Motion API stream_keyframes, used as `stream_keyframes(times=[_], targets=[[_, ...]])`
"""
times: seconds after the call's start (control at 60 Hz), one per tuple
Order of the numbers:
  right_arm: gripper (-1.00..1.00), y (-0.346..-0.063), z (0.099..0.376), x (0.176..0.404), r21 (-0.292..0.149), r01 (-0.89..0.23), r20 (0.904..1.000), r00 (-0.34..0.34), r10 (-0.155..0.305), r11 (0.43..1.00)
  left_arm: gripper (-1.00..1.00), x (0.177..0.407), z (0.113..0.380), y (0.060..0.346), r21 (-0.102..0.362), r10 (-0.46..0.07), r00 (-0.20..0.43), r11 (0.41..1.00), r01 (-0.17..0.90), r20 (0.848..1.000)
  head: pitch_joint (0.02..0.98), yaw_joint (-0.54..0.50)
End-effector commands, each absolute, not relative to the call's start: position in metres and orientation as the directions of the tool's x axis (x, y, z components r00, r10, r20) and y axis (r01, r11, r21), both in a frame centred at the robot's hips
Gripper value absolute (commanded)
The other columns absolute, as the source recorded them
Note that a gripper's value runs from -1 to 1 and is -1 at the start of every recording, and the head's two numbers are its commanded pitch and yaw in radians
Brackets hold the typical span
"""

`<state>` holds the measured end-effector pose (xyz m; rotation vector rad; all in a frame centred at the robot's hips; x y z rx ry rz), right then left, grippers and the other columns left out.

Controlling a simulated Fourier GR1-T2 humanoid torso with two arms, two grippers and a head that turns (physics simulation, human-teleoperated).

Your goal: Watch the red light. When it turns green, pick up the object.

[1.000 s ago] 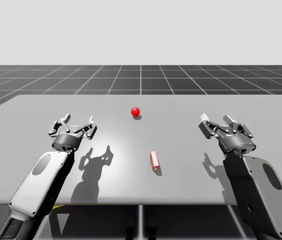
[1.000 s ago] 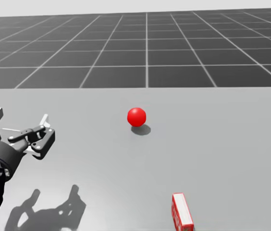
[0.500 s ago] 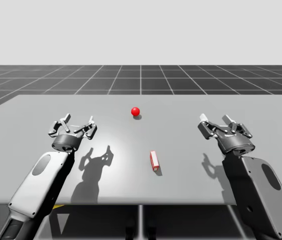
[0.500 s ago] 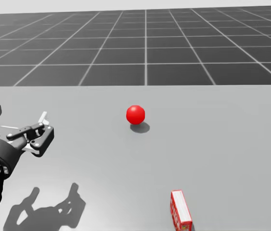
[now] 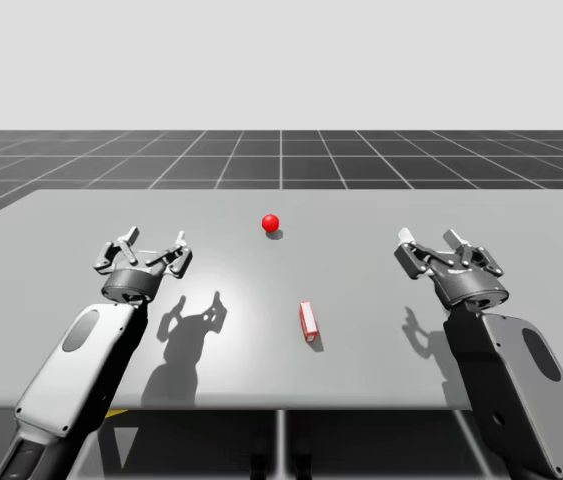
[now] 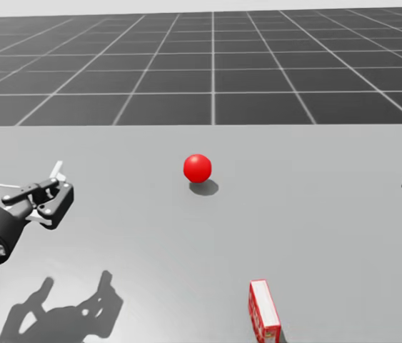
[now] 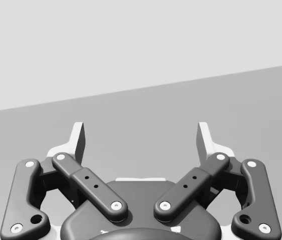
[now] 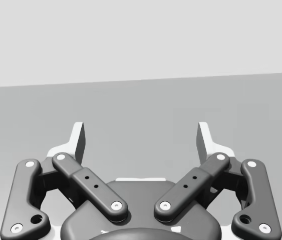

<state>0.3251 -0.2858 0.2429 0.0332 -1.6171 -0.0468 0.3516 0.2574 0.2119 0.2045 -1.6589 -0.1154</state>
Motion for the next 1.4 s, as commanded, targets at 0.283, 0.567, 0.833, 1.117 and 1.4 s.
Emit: stream_keyframes(times=[0.283,0.567,0.833,1.117,1.4], targets=[[-1.0,-0.2848,0.2427,0.3247,0.05,0.003,0.9977,-0.045,-0.05,0.999,-1.0,0.3518,0.2126,0.2582,0.194,-0.199,-0.093,0.979,-0.068,0.975,0.584,0.03],[-1.0,-0.2849,0.2431,0.3249,0.051,0.004,0.9976,-0.047,-0.05,0.999,-1.0,0.3518,0.2124,0.2575,0.195,-0.2,-0.092,0.979,-0.066,0.975,0.585,0.03],[-1.0,-0.2853,0.2434,0.3248,0.052,0.007,0.9975,-0.047,-0.052,0.999,-1.0,0.3517,0.2124,0.2574,0.196,-0.201,-0.092,0.979,-0.064,0.975,0.586,0.03],[-1.0,-0.2855,0.244,0.325,0.054,0.01,0.9974,-0.05,-0.053,0.999,-1.0,0.3519,0.2127,0.2572,0.197,-0.202,-0.092,0.978,-0.064,0.975,0.587,0.03],[-1.0,-0.2857,0.2437,0.3251,0.04,0.013,0.9978,-0.053,-0.04,0.999,-1.0,0.3518,0.2129,0.257,0.198,-0.203,-0.092,0.978,-0.063,0.975,0.586,0.03]])
